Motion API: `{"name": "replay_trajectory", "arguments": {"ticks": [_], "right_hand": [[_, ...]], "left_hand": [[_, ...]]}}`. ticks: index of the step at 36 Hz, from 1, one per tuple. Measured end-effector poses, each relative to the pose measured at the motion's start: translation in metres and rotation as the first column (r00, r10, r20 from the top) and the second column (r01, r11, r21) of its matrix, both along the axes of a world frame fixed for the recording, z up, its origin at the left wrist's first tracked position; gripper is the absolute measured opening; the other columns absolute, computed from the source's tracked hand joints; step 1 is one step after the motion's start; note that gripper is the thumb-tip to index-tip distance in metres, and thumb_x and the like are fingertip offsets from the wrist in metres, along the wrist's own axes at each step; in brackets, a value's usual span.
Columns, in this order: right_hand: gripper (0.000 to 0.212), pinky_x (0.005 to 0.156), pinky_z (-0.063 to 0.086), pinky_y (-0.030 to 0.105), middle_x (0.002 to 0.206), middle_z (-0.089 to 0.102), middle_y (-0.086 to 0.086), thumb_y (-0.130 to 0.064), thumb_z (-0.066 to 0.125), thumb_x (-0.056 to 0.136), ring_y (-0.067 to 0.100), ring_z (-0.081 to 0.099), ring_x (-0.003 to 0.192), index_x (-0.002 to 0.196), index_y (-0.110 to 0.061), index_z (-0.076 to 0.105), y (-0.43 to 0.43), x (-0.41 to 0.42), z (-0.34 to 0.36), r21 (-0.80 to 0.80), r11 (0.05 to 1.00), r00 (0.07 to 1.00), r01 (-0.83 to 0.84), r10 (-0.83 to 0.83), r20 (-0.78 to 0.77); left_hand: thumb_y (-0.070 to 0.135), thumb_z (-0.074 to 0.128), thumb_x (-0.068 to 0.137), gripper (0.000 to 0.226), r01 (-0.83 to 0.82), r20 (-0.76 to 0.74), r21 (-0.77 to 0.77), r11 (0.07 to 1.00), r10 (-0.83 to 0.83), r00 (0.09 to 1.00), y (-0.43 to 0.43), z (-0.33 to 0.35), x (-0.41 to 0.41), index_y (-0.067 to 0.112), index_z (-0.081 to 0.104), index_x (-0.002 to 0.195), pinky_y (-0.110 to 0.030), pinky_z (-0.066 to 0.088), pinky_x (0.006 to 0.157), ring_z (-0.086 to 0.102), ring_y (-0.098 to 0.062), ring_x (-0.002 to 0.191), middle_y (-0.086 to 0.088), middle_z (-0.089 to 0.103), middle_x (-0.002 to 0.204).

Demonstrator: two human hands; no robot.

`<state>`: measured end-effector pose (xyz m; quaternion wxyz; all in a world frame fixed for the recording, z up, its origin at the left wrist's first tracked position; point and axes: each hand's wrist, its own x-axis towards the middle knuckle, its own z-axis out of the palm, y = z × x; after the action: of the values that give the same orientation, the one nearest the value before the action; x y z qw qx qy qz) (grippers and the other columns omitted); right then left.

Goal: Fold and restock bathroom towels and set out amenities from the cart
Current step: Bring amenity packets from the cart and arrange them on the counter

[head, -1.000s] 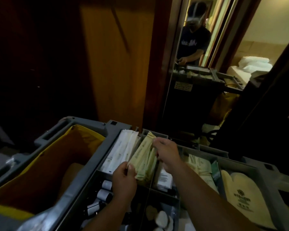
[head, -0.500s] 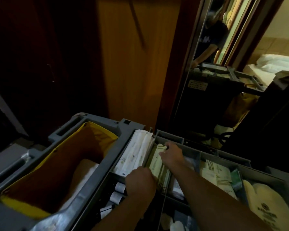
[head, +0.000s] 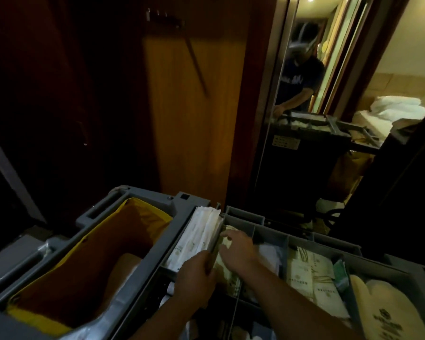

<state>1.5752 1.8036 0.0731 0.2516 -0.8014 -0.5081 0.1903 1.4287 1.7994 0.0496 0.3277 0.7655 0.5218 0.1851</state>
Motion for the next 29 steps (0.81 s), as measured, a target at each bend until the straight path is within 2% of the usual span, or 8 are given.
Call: {"name": "replay_trajectory", "arguments": {"ticks": [2, 5, 9, 15, 17, 20, 25, 29], "right_hand": [[0.033, 0.097, 0.052, 0.029, 0.134, 0.061, -0.004, -0.028, 0.061, 0.098, 0.013, 0.061, 0.113, 0.130, -0.030, 0.065, -0.010, -0.010, 0.012, 0.073, 0.996, 0.997, -0.048, 0.052, -0.053], [0.030, 0.086, 0.056, 0.025, 0.121, 0.060, -0.011, -0.026, 0.062, 0.099, 0.003, 0.061, 0.099, 0.128, -0.033, 0.065, -0.027, -0.024, 0.032, 0.208, 0.975, 0.968, -0.072, 0.119, -0.222], [0.021, 0.076, 0.052, 0.015, 0.113, 0.065, -0.019, -0.026, 0.064, 0.099, -0.001, 0.063, 0.095, 0.111, -0.044, 0.065, -0.054, -0.047, 0.064, 0.367, 0.924, 0.867, -0.105, 0.266, -0.422], [0.021, 0.080, 0.053, 0.014, 0.112, 0.066, -0.020, -0.030, 0.065, 0.100, -0.003, 0.063, 0.099, 0.118, -0.040, 0.065, -0.097, -0.100, 0.107, 0.505, 0.807, 0.699, -0.306, 0.550, -0.457], [0.025, 0.081, 0.054, 0.011, 0.116, 0.066, -0.019, -0.026, 0.066, 0.099, -0.004, 0.063, 0.104, 0.121, -0.038, 0.066, -0.113, -0.126, 0.117, 0.563, 0.742, 0.621, -0.363, 0.643, -0.447], [0.030, 0.085, 0.058, 0.021, 0.113, 0.069, -0.015, -0.020, 0.066, 0.099, 0.000, 0.065, 0.103, 0.119, -0.042, 0.065, -0.139, -0.172, 0.132, 0.636, 0.623, 0.473, -0.456, 0.774, -0.420], [0.032, 0.081, 0.058, 0.026, 0.109, 0.067, -0.013, -0.021, 0.067, 0.098, 0.007, 0.066, 0.100, 0.125, -0.039, 0.064, -0.196, -0.257, 0.154, 0.726, 0.392, 0.255, -0.565, 0.920, -0.298], [0.035, 0.078, 0.059, 0.025, 0.108, 0.065, -0.013, -0.017, 0.069, 0.096, 0.007, 0.066, 0.096, 0.118, -0.043, 0.062, -0.256, -0.320, 0.171, 0.782, 0.225, 0.085, -0.582, 0.972, -0.217]], "left_hand": [[0.037, 0.066, 0.098, 0.008, -0.100, 0.200, -0.094, 0.990, 0.118, 0.973, -0.004, 0.015, -0.004, 0.031, 0.064, 0.103, -0.026, 0.053, 0.065, 0.066, -0.006, 0.070, 0.004, 0.069, 0.079], [0.030, 0.068, 0.098, 0.009, -0.268, 0.381, -0.132, 0.954, 0.298, 0.875, -0.015, 0.038, -0.014, 0.030, 0.065, 0.107, -0.029, 0.055, 0.067, 0.068, -0.012, 0.076, 0.000, 0.070, 0.084], [0.029, 0.065, 0.100, 0.006, -0.448, 0.503, -0.104, 0.888, 0.435, 0.747, -0.043, 0.070, -0.039, 0.028, 0.065, 0.106, -0.026, 0.051, 0.070, 0.065, -0.007, 0.089, 0.007, 0.069, 0.097], [0.029, 0.066, 0.099, 0.008, -0.669, 0.593, 0.087, 0.738, 0.501, 0.630, -0.113, 0.114, -0.098, 0.036, 0.064, 0.103, -0.030, 0.056, 0.081, 0.066, 0.001, 0.091, 0.018, 0.069, 0.095], [0.026, 0.067, 0.098, 0.012, -0.724, 0.591, 0.191, 0.663, 0.511, 0.624, -0.148, 0.128, -0.120, 0.036, 0.062, 0.103, -0.022, 0.056, 0.073, 0.067, 0.000, 0.085, 0.014, 0.070, 0.091], [0.020, 0.071, 0.095, 0.020, -0.776, 0.555, 0.345, 0.528, 0.552, 0.622, -0.201, 0.144, -0.159, 0.037, 0.062, 0.101, -0.022, 0.053, 0.061, 0.066, -0.009, 0.073, 0.013, 0.067, 0.082], [0.021, 0.069, 0.092, 0.024, -0.848, 0.587, 0.495, 0.192, 0.646, 0.489, -0.297, 0.167, -0.226, 0.039, 0.059, 0.104, -0.022, 0.052, 0.065, 0.063, -0.014, 0.080, 0.017, 0.061, 0.089], [0.014, 0.067, 0.094, 0.023, -0.832, 0.621, 0.554, 0.002, 0.665, 0.415, -0.375, 0.187, -0.263, 0.034, 0.057, 0.102, -0.019, 0.051, 0.059, 0.064, -0.016, 0.074, 0.014, 0.061, 0.087]]}}
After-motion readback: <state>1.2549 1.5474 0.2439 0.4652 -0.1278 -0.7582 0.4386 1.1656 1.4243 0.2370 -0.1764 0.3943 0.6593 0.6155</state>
